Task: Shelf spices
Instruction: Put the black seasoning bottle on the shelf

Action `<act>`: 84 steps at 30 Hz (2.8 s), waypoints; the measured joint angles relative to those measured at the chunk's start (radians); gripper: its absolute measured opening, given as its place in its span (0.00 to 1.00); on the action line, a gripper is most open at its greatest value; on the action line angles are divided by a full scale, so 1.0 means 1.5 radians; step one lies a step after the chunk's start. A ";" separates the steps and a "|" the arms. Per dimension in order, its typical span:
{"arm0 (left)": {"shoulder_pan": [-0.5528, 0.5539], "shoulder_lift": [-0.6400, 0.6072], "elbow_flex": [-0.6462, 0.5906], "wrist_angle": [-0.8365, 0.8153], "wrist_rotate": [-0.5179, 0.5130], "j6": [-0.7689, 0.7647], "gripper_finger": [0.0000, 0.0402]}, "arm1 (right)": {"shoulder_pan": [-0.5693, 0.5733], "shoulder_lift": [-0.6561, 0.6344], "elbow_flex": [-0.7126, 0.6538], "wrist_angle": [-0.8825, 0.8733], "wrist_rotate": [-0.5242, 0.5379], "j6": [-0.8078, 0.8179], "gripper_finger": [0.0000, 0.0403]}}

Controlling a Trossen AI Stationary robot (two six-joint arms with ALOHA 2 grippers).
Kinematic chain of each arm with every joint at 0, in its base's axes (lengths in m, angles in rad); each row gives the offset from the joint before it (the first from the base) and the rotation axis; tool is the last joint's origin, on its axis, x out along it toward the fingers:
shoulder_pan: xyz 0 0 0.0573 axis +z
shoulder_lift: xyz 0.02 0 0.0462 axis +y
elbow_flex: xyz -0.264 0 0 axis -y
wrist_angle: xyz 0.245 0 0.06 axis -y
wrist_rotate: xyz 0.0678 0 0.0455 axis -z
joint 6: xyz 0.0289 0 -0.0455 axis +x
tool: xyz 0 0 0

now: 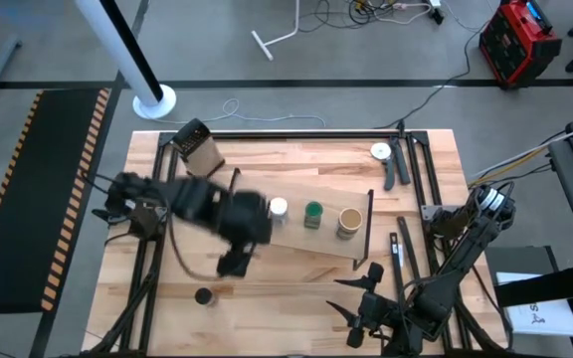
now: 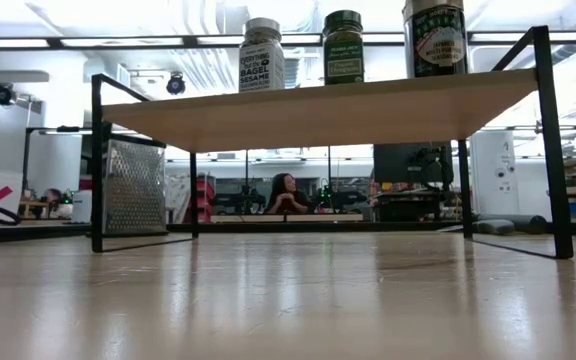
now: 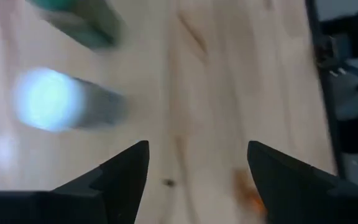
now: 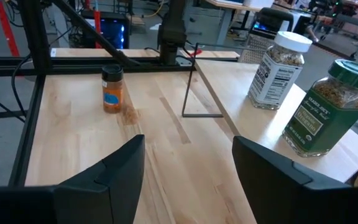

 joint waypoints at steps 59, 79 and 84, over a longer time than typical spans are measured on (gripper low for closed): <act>-0.343 -0.198 -0.756 0.401 0.012 -0.819 0.90 | 0.000 0.000 0.000 0.019 -0.022 0.000 0.52; -0.336 -0.199 -0.842 0.517 0.032 -0.837 0.58 | 0.000 0.000 0.000 0.025 -0.022 -0.002 0.51; -0.327 -0.201 -0.849 0.538 0.031 -0.817 0.43 | 0.000 0.000 0.000 0.025 -0.021 -0.007 0.52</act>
